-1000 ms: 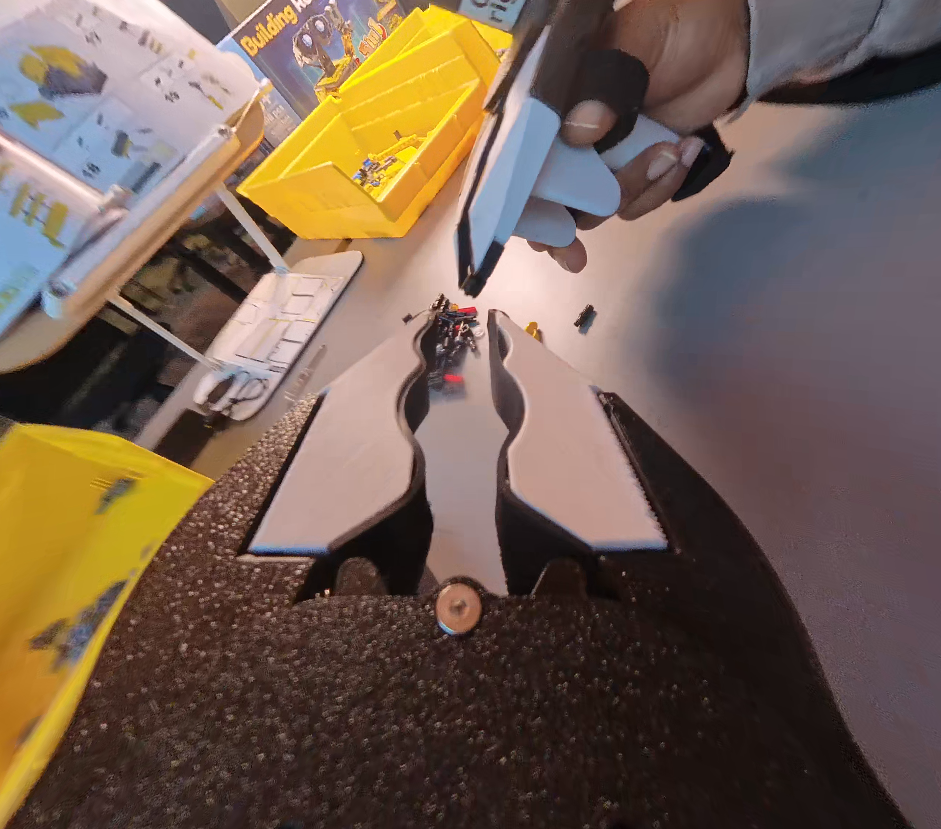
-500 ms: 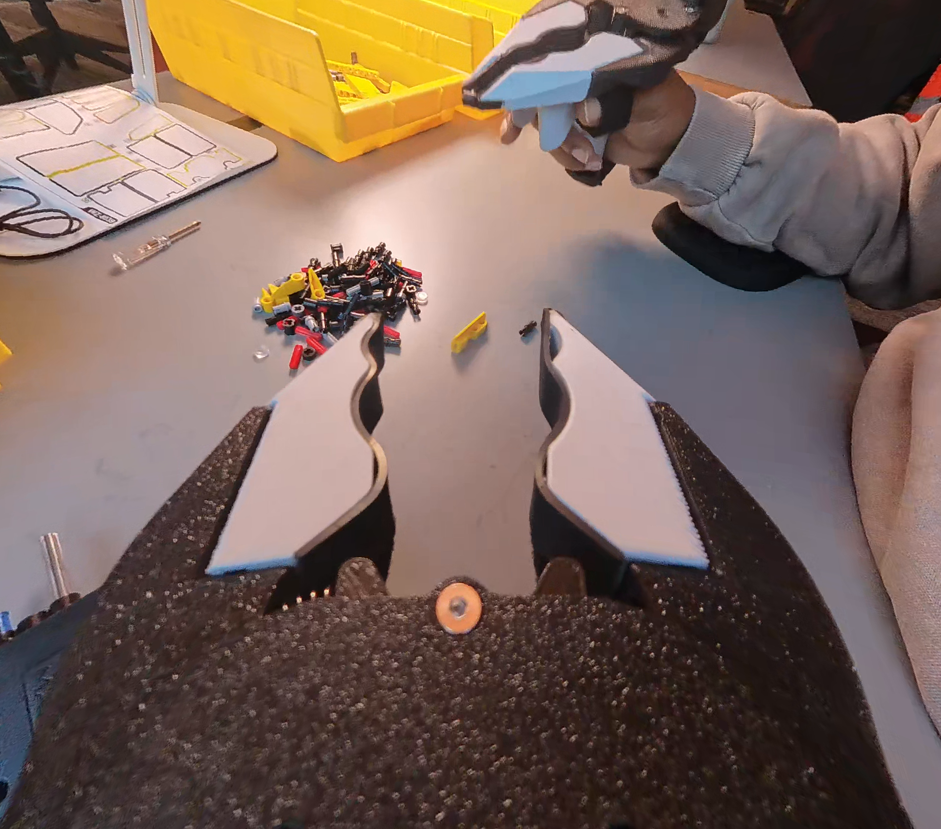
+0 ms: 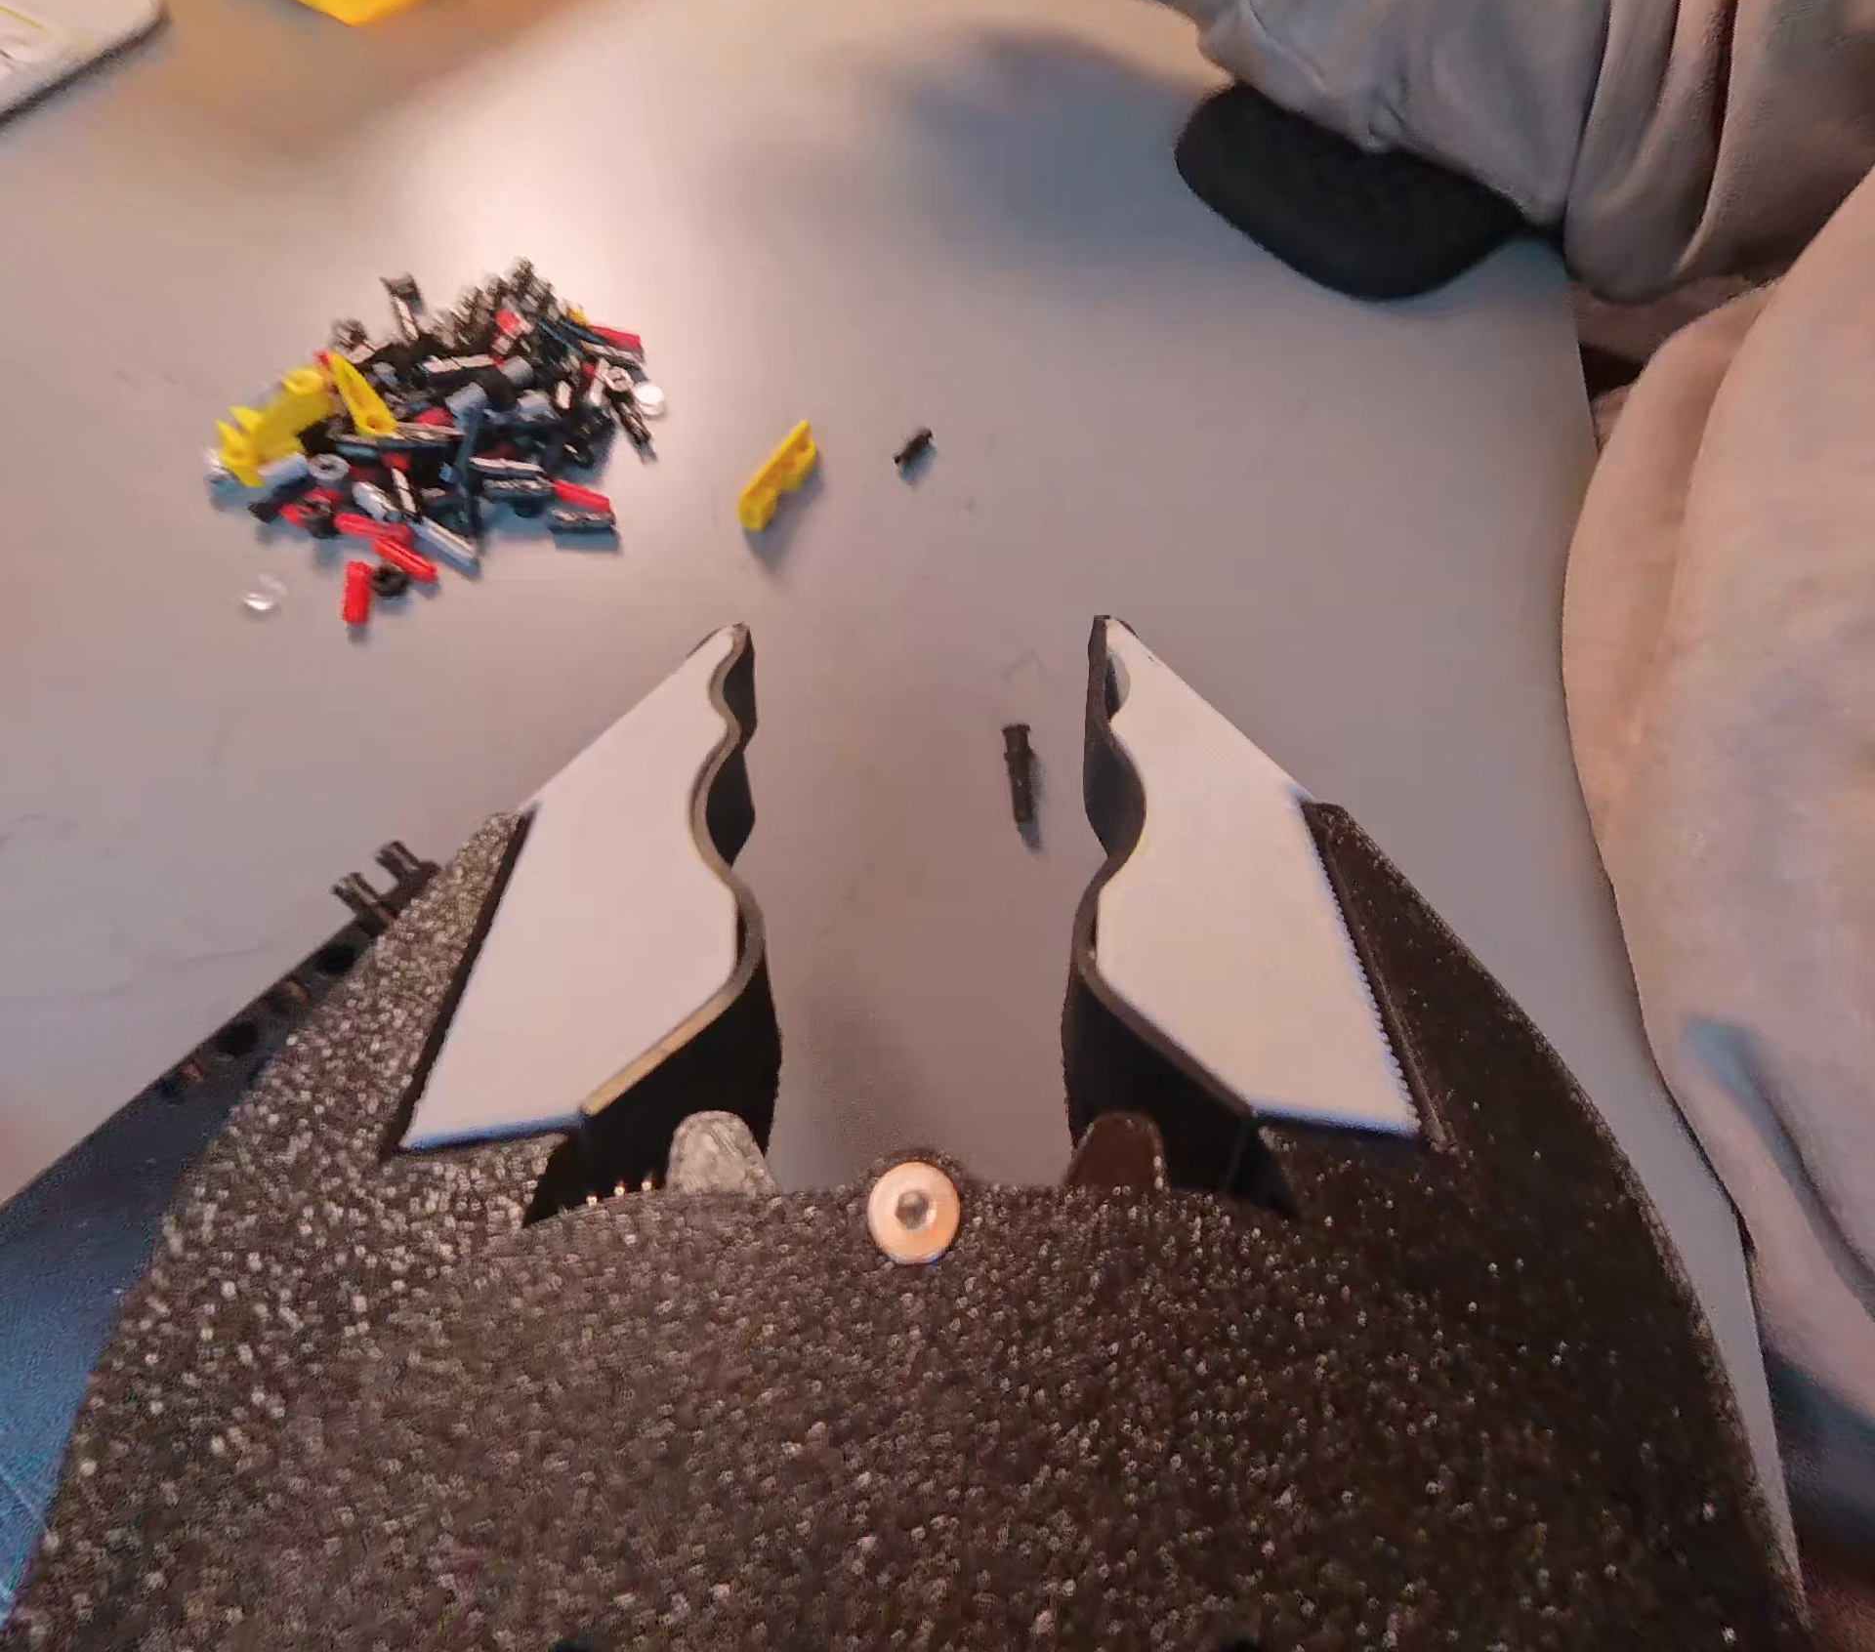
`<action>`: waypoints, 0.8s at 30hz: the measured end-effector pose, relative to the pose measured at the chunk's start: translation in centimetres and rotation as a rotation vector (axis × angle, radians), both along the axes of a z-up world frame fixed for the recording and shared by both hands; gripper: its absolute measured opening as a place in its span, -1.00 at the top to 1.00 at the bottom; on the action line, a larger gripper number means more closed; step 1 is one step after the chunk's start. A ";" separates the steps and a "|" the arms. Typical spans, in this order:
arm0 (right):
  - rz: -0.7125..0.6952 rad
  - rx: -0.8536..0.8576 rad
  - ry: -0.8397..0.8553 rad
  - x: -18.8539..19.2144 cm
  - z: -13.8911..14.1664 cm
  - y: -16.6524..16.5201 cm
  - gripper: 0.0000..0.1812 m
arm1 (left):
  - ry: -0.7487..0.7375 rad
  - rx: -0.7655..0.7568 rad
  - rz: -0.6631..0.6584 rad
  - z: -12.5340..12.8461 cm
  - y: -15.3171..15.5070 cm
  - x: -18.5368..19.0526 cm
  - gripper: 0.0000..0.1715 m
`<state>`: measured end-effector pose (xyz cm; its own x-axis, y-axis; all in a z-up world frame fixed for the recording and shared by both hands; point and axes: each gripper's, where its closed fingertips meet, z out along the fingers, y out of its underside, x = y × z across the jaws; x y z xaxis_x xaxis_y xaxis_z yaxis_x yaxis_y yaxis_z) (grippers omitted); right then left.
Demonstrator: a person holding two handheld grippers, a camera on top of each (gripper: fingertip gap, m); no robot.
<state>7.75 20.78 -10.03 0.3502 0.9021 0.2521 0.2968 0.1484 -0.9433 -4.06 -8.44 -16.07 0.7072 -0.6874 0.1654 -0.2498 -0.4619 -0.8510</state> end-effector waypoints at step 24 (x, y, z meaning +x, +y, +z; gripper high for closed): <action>-0.385 0.110 -0.086 -1.0 1.9 11.0 0.87 | 0.287 -0.085 -0.132 -4.7 -2.1 0.3 0.93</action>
